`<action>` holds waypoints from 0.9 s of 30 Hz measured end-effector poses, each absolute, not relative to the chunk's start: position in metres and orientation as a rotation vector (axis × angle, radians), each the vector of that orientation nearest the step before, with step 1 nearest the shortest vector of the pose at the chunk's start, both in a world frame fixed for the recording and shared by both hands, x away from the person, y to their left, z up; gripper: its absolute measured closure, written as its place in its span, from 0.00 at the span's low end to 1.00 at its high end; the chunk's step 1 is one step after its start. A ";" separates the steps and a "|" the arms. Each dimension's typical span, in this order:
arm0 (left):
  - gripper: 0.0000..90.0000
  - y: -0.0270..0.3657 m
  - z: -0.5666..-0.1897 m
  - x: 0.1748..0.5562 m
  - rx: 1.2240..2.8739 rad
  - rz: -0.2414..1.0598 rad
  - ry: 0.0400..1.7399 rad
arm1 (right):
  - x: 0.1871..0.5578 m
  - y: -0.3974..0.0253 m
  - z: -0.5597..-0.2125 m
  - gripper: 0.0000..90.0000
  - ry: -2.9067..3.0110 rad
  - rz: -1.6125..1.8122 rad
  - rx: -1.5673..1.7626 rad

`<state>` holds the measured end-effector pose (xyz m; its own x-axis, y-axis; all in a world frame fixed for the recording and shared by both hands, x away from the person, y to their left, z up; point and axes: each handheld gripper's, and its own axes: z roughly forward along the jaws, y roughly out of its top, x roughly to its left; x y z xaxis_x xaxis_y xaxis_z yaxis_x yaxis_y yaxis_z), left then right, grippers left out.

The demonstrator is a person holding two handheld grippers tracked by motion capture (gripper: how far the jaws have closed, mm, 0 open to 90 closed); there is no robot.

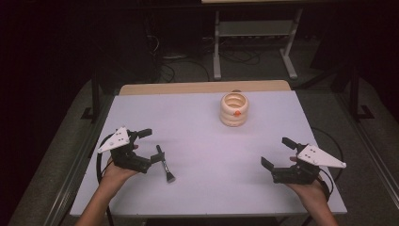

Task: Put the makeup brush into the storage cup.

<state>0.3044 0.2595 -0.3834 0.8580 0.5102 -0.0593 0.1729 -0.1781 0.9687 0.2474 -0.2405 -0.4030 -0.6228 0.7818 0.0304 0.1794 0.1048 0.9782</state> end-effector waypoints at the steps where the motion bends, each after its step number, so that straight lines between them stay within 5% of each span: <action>1: 0.00 0.259 -0.383 0.305 1.761 0.326 0.523 | 0.246 -0.240 -0.403 0.00 1.888 1.551 0.952; 27: 0.00 0.249 -0.366 0.333 1.733 0.312 0.517 | 0.249 -0.242 -0.403 0.00 1.872 1.539 0.932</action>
